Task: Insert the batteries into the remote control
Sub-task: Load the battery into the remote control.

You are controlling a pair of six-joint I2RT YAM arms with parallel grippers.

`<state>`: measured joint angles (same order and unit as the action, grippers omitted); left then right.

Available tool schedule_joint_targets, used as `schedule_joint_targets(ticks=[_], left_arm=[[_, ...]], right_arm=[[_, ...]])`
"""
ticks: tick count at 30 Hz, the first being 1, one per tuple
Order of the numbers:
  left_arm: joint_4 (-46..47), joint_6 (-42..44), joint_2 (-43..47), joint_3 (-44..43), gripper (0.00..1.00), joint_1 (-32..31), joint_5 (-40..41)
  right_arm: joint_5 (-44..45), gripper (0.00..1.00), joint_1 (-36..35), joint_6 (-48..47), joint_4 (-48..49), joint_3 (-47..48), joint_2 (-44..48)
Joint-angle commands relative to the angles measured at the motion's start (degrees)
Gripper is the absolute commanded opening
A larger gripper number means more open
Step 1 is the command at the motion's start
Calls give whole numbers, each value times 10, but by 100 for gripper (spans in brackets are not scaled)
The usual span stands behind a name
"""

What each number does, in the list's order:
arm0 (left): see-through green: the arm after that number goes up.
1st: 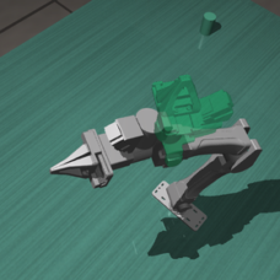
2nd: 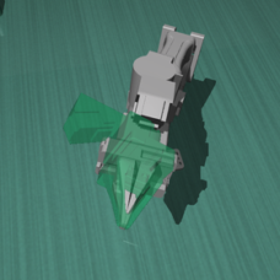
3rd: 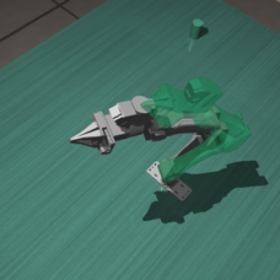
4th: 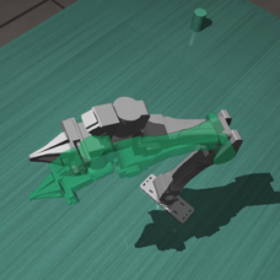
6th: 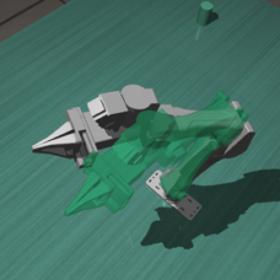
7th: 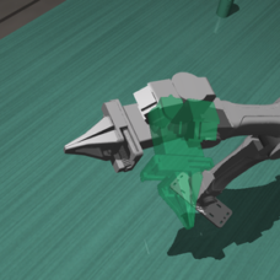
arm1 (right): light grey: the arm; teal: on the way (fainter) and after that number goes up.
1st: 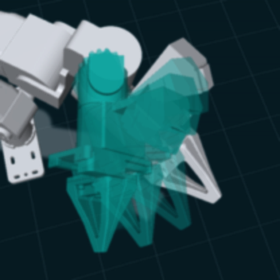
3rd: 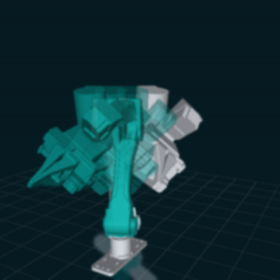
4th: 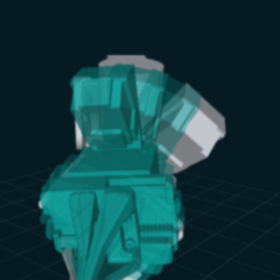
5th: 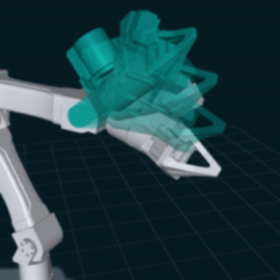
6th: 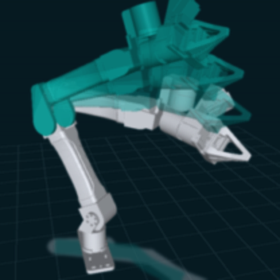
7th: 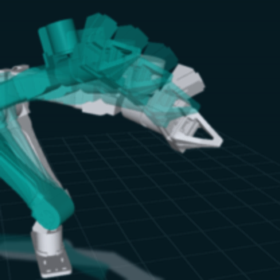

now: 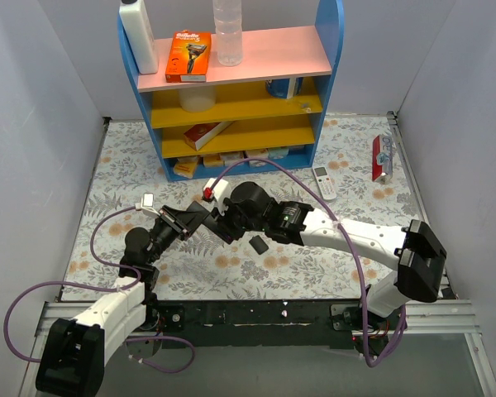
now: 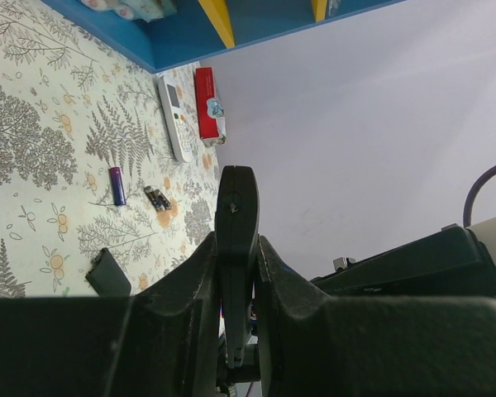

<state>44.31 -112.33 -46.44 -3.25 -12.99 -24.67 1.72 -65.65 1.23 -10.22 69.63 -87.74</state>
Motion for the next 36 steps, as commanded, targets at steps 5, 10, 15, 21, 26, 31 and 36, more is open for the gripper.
schedule_joint_targets(ticks=[5,10,15,21,26,31,36], left_arm=[[24,-4,-1,-2,0,-3,-6],[33,-16,-1,-3,0,-3,-6],[52,-33,-5,0,0,-3,-6],[67,-52,-7,-4,0,-3,-4],[88,-74,-2,1,0,-3,4],[97,-83,0,-3,0,-3,10],[100,-79,-8,-1,0,-3,4]], right_arm=[[-6,21,0,2,-6,31,-10],[-6,11,1,6,-4,24,-8],[-12,6,1,10,12,-1,3],[-29,3,0,16,27,-26,10],[-24,2,1,22,33,-47,18],[-29,2,1,29,50,-73,29],[-39,2,1,24,61,-72,42]])
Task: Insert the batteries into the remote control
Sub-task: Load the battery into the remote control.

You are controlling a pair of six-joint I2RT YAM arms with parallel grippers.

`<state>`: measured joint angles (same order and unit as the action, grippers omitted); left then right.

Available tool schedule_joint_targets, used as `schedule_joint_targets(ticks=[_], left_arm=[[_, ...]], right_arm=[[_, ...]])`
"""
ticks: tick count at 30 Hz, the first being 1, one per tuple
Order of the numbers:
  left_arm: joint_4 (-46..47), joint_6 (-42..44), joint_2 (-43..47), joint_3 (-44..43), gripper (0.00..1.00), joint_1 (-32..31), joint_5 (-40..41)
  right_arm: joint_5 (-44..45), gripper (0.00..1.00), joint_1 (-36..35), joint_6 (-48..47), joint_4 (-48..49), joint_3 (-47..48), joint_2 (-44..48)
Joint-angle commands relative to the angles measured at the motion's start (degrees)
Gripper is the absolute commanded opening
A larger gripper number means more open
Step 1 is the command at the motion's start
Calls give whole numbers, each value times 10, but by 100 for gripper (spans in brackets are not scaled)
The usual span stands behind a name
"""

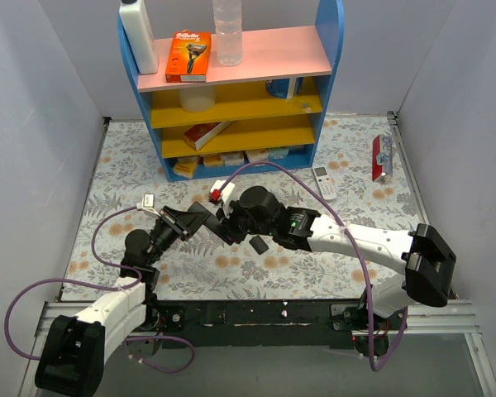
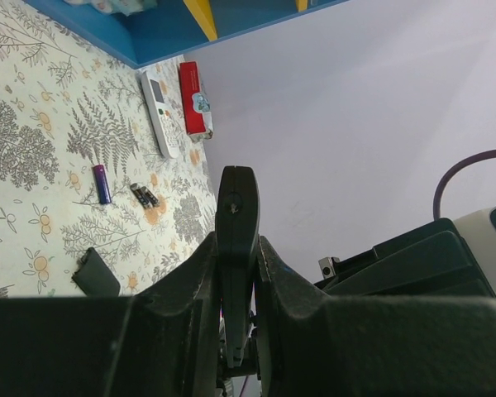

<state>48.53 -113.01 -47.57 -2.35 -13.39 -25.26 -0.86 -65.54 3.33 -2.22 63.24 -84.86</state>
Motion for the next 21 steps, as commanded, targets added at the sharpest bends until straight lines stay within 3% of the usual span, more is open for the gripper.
schedule_joint_targets(ticks=[1,10,21], left_arm=[[60,-72,1,-9,0,1,9],[54,-49,-21,8,0,1,6],[56,-40,-30,7,0,1,0]], right_arm=[[-12,2,0,-1,-18,-7,14],[-34,5,0,-18,-5,20,25],[33,19,0,-25,-28,31,44]])
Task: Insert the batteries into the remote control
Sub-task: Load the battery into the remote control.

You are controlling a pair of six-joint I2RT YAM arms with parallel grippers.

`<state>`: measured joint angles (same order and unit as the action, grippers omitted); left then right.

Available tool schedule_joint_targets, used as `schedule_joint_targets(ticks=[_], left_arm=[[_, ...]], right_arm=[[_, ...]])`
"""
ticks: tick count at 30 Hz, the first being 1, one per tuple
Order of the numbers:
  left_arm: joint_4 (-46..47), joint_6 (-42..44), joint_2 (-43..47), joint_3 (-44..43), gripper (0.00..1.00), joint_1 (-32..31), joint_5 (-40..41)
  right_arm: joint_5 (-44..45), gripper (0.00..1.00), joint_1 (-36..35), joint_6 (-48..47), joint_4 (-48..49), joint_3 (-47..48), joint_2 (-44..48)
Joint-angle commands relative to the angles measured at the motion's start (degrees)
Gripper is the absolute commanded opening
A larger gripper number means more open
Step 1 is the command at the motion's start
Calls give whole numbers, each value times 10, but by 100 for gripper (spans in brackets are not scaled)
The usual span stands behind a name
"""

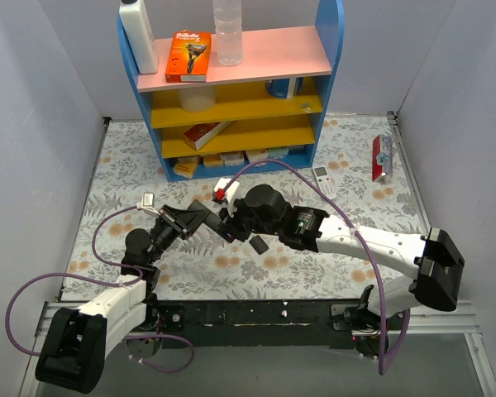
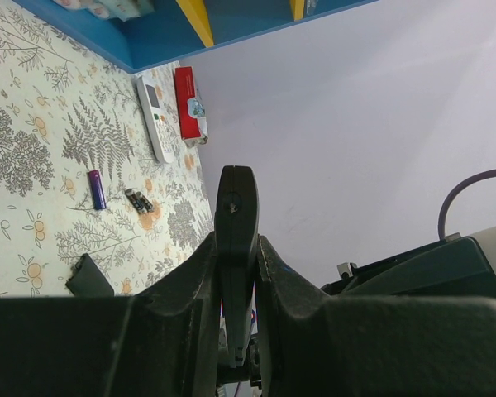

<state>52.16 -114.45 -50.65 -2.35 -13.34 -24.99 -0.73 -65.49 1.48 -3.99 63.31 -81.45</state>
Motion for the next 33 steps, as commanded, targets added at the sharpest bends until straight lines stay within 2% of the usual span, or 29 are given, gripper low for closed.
schedule_joint_targets(ticks=[1,19,25,33], left_arm=[[19,-25,2,5,0,1,-2],[13,-24,11,-7,0,1,-7],[22,-33,7,-7,0,1,-6],[41,-42,12,-6,0,2,7]], right_arm=[[34,19,1,-5,-14,33,2],[18,19,4,8,-30,46,-42],[12,16,4,11,-36,40,-47],[-14,19,4,15,-50,27,-53]])
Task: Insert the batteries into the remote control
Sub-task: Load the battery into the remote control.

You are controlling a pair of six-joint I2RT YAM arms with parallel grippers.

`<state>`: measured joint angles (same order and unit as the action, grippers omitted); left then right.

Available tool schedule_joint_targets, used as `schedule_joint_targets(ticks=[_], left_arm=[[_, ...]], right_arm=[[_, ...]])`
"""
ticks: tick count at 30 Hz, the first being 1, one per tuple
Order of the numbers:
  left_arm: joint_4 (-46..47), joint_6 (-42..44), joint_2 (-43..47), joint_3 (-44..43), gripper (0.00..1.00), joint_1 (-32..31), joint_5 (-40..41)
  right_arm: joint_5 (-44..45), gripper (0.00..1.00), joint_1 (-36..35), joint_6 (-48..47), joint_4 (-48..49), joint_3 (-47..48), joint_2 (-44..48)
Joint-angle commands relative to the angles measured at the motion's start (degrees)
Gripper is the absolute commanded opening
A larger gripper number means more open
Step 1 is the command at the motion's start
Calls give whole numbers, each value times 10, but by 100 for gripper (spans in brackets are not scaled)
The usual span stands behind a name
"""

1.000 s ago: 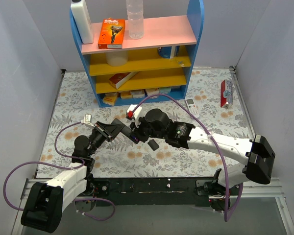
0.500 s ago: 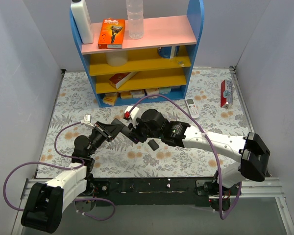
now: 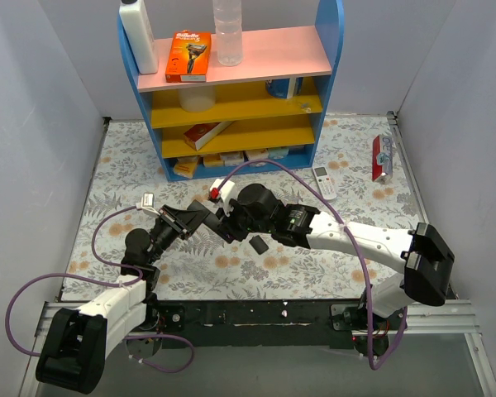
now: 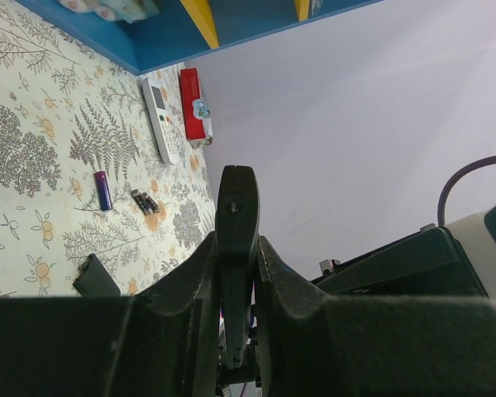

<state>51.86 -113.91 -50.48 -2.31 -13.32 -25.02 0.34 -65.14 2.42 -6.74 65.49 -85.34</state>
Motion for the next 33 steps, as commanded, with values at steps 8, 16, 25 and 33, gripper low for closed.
schedule_joint_targets(ticks=[8,16,25,33], left_arm=[[52,-54,13,-7,0,1,11],[50,-47,10,-5,0,1,16],[50,-42,9,-13,0,1,13],[-32,46,25,3,0,1,12]], right_arm=[[-34,20,0,8,-26,-3,-18],[-72,1,0,5,-18,-17,-6],[-68,1,0,5,-17,-23,-11],[-25,16,3,-4,-25,7,26]])
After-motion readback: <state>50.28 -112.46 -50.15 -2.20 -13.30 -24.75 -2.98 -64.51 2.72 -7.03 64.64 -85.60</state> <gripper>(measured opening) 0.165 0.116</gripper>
